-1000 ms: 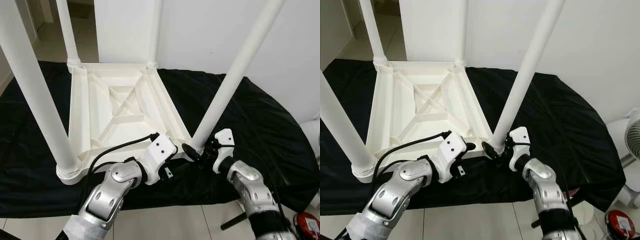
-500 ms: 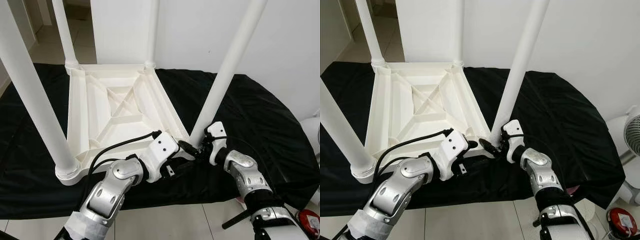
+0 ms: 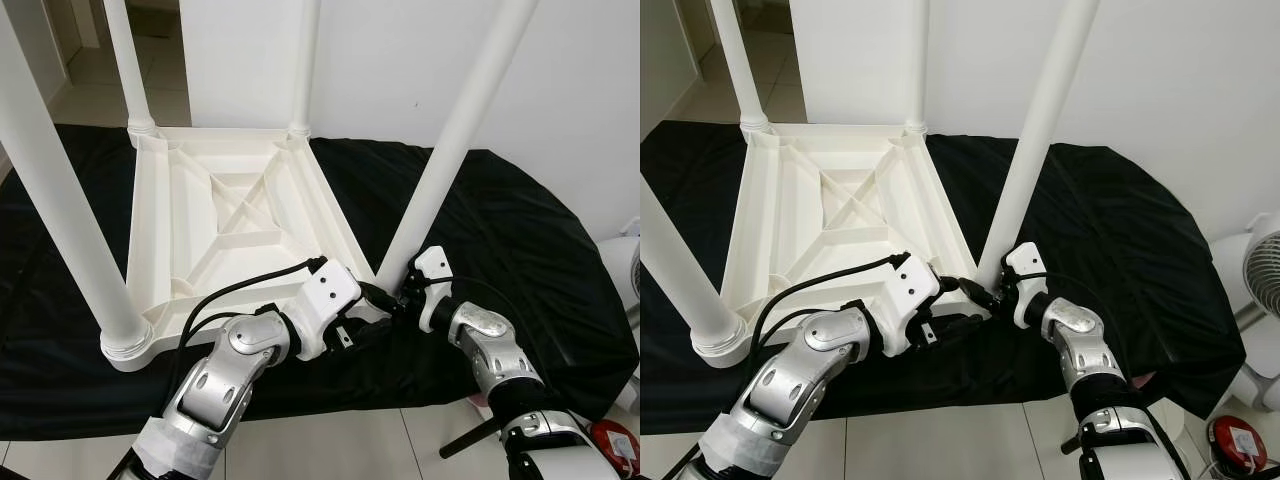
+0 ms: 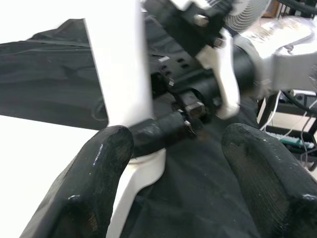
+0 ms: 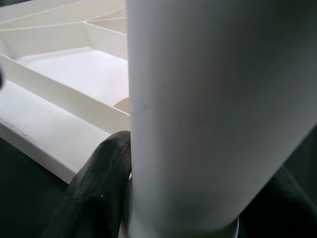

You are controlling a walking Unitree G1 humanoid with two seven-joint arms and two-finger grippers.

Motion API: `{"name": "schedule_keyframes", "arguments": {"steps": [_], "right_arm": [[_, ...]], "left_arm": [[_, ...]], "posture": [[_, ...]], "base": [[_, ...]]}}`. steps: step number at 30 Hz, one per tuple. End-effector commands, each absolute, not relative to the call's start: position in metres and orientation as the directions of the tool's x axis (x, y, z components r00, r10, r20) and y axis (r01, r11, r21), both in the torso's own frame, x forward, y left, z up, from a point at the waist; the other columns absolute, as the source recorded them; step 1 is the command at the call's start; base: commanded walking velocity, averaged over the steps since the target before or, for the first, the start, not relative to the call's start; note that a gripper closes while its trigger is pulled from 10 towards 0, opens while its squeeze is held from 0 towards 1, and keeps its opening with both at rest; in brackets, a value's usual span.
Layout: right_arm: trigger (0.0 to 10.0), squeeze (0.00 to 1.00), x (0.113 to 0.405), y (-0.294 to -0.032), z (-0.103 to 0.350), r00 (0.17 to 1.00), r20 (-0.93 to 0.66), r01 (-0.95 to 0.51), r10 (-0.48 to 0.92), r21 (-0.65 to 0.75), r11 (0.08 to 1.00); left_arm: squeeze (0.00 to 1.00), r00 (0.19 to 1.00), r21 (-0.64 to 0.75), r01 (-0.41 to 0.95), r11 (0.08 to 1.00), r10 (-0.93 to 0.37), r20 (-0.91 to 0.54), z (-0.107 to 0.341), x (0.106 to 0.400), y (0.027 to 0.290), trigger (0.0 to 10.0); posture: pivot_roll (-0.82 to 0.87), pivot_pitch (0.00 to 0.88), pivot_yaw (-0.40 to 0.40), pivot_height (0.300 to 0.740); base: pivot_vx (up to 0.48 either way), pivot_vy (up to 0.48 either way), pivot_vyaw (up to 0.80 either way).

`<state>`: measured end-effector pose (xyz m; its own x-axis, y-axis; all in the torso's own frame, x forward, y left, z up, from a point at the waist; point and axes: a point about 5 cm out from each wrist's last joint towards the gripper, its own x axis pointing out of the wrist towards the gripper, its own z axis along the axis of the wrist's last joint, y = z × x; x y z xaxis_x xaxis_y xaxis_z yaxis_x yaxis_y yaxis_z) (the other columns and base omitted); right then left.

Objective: Building children table

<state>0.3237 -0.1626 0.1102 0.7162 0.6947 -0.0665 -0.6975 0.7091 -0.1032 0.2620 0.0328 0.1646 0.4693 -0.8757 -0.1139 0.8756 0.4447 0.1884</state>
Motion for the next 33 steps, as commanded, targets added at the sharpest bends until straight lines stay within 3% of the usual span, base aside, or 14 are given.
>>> {"name": "schedule_keyframes", "arguments": {"steps": [1,4,6,7,9,11,13,22,29,30,31,32,33], "right_arm": [[10.0,0.0,0.318,-0.161,0.1,0.727,-0.088,-0.687,0.681,-0.059,0.725],[10.0,0.0,0.318,-0.161,0.1,0.737,-0.078,-0.676,0.671,-0.056,0.735],[10.0,0.0,0.316,-0.163,0.099,0.822,-0.056,-0.57,0.567,-0.046,0.821],[10.0,0.0,0.316,-0.163,0.099,0.822,-0.056,-0.57,0.567,-0.046,0.821],[10.0,0.0,0.313,-0.166,0.096,0.907,-0.046,-0.421,0.419,-0.037,0.906],[10.0,0.0,0.311,-0.168,0.095,0.939,-0.042,-0.343,0.341,-0.039,0.939],[10.0,0.0,0.303,-0.171,0.091,0.984,-0.057,-0.169,0.17,0.018,0.985],[10.0,0.0,0.279,-0.17,0.087,0.99,-0.058,0.129,-0.129,0.003,0.992],[10.0,0.0,0.275,-0.152,0.09,0.992,-0.062,0.108,-0.106,0.026,0.994],[10.0,0.41,0.276,-0.15,0.09,0.995,-0.058,0.088,-0.086,0.034,0.995],[10.0,0.41,0.276,-0.15,0.09,0.995,-0.058,0.088,-0.086,0.034,0.995],[10.0,0.75,0.276,-0.15,0.092,0.995,-0.056,0.087,-0.085,0.039,0.995],[10.0,0.75,0.276,-0.15,0.092,0.995,-0.056,0.087,-0.085,0.039,0.995]], "left_arm": [[0.0,0.51,0.189,0.852,0.488,-0.854,-0.097,0.165,0.265,0.031,10.0],[0.0,0.51,0.189,0.853,0.487,-0.855,-0.097,0.165,0.264,0.031,10.0],[0.0,0.509,0.191,0.853,0.485,-0.855,-0.099,0.164,0.266,0.031,10.0],[0.0,0.509,0.191,0.853,0.485,-0.855,-0.099,0.164,0.266,0.031,10.0],[0.0,0.506,0.192,0.855,0.482,-0.857,-0.098,0.165,0.268,0.031,10.0],[0.0,0.503,0.191,0.856,0.481,-0.859,-0.094,0.166,0.269,0.03,10.0],[0.0,0.497,0.188,0.86,0.475,-0.862,-0.095,0.165,0.268,0.03,10.0],[0.0,0.49,0.186,0.864,0.467,-0.866,-0.102,0.163,0.267,0.031,10.0],[0.0,0.507,0.193,0.854,0.483,-0.856,-0.101,0.166,0.271,0.036,10.0],[0.0,0.515,0.197,0.849,0.49,-0.851,-0.1,0.166,0.272,0.038,10.0],[0.0,0.515,0.197,0.849,0.49,-0.851,-0.1,0.166,0.272,0.038,10.0],[0.0,0.52,0.2,0.846,0.495,-0.848,-0.099,0.166,0.273,0.039,10.0],[0.0,0.52,0.2,0.846,0.495,-0.848,-0.099,0.166,0.273,0.039,10.0]], "posture": [[-0.01,0.0,-0.135,0.74],[-0.01,0.0,-0.135,0.74],[-0.04,0.0,-0.13,0.74],[-0.04,0.0,-0.13,0.74],[-0.05,0.0,-0.125,0.74],[-0.05,0.0,-0.125,0.74],[-0.06,0.0,-0.117,0.74],[-0.06,0.0,-0.113,0.74],[-0.06,0.0,-0.122,0.74],[-0.06,0.0,-0.125,0.74],[-0.06,0.0,-0.125,0.74],[-0.05,0.0,-0.125,0.74],[-0.05,0.0,-0.125,0.74]], "base": [[0.0,0.0,0.0],[0.0,0.0,0.0],[0.0,0.0,0.0],[0.0,0.0,0.0],[0.0,0.0,0.0],[0.0,0.0,0.0],[0.0,0.0,0.0],[0.0,0.0,0.0],[0.0,0.0,0.0],[0.0,0.0,0.0],[0.0,0.0,0.0],[0.0,0.0,0.0],[0.0,0.0,0.0]]}}
